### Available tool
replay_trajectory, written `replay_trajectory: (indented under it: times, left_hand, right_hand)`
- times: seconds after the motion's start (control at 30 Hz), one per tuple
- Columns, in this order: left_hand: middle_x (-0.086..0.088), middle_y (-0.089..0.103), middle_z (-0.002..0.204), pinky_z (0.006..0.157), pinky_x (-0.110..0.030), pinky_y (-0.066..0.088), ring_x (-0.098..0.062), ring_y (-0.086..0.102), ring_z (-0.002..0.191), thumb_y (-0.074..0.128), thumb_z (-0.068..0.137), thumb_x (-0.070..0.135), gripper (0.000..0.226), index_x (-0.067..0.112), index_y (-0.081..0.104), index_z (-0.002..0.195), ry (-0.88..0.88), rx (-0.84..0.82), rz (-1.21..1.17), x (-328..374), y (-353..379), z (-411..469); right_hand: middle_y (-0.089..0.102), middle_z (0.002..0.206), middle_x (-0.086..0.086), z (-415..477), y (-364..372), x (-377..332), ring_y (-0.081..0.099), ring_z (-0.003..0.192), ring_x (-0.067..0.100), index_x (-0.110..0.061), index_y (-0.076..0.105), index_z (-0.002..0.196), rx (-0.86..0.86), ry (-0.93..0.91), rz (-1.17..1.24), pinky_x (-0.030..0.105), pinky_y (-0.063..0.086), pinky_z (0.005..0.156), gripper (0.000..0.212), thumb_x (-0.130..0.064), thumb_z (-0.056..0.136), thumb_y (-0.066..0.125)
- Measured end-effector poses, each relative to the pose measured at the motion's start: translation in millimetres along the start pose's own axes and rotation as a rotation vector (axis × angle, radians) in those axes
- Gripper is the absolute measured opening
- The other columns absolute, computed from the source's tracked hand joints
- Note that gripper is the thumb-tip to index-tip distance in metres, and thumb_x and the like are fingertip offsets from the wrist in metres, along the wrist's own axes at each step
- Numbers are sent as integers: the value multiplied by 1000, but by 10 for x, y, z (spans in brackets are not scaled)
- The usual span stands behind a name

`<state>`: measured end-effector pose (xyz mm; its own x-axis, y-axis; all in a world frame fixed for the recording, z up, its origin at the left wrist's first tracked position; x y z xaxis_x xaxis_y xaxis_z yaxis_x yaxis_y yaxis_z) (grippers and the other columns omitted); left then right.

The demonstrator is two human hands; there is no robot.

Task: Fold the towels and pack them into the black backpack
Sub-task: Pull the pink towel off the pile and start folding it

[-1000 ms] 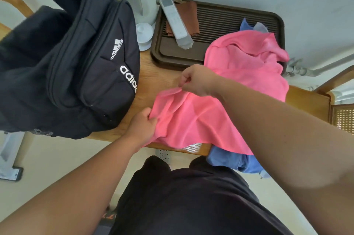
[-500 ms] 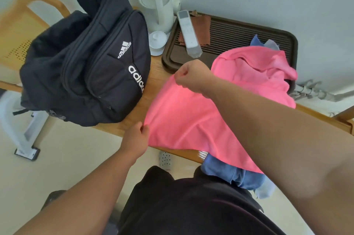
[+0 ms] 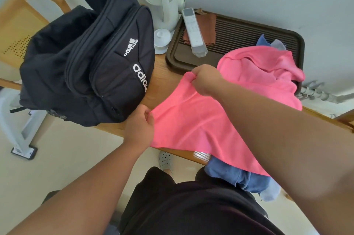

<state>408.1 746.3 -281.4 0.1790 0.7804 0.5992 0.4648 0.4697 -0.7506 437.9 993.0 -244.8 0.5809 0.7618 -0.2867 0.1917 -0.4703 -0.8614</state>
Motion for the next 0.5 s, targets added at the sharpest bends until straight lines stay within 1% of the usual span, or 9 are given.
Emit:
replay_trajectory:
  times: [0.03,0.07,0.13,0.2,0.27,0.33,0.43,0.47,0.5]
  left_hand:
    - [2,59,85,69,-36,46,-24,60,82,59,99,28,13,18,52,101,6,-50,20,-5,33,-6]
    - [3,59,83,65,-34,44,-21,59,79,64,95,33,19,18,54,98,12,-110,48,-17,73,-13]
    - [3,57,72,55,-31,37,-19,55,68,71,90,37,28,16,55,81,47,-206,95,-43,125,-39]
    - [2,53,64,52,-29,33,-18,50,60,72,89,33,35,16,49,69,60,-246,116,-81,123,-59]
    - [3,51,65,53,-27,32,-14,49,60,69,92,29,34,19,46,69,45,-249,141,-123,74,-73]
    - [4,49,68,53,-25,32,-11,47,61,65,95,24,31,22,44,72,10,-253,134,-164,32,-88]
    - [4,49,73,53,-24,34,-12,47,64,59,93,12,23,19,43,79,-51,-285,75,-247,-14,-109]
    - [3,50,76,53,-23,35,-12,48,65,56,93,9,20,18,43,81,-65,-285,59,-269,-34,-112]
    - [3,51,78,53,-23,35,-13,49,67,55,92,7,18,18,44,84,-74,-272,46,-288,-62,-117]
  right_hand:
    - [54,102,8,-3,-27,33,58,83,29,-18,58,81,41,32,-20,33,43,61,19,-11,94,47]
    - [53,104,6,-5,-50,52,58,82,28,-19,61,82,75,49,-63,34,48,63,17,-11,93,51]
    - [63,102,3,9,-96,46,63,85,28,-20,70,86,116,41,-106,36,54,66,18,-10,88,56]
    - [69,96,2,50,-107,3,64,86,28,-24,72,88,109,44,-51,34,50,63,24,-9,85,54]
    - [70,95,3,98,-103,-91,67,90,29,-22,72,96,74,55,21,34,51,66,30,-4,84,52]
    - [71,99,5,125,-91,-210,69,93,29,-19,69,102,49,33,104,36,55,74,32,-1,87,48]
    - [68,119,5,128,-98,-468,63,109,26,-13,72,115,49,-76,234,30,49,90,34,-6,95,46]
    - [67,124,8,127,-99,-547,61,114,27,-8,71,119,40,-101,273,31,48,95,34,-7,96,46]
    - [67,126,14,129,-100,-614,60,117,31,-2,70,120,36,-114,309,35,49,98,34,-8,95,47]
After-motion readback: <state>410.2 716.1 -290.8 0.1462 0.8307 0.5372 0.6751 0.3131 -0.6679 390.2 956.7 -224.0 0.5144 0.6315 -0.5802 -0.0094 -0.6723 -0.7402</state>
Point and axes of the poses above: each hand's wrist, its own z-axis towards the middle knuckle, its own y-axis out of the palm, x = y × z, the point moved 6 cm from there along z, towards the middle knuckle
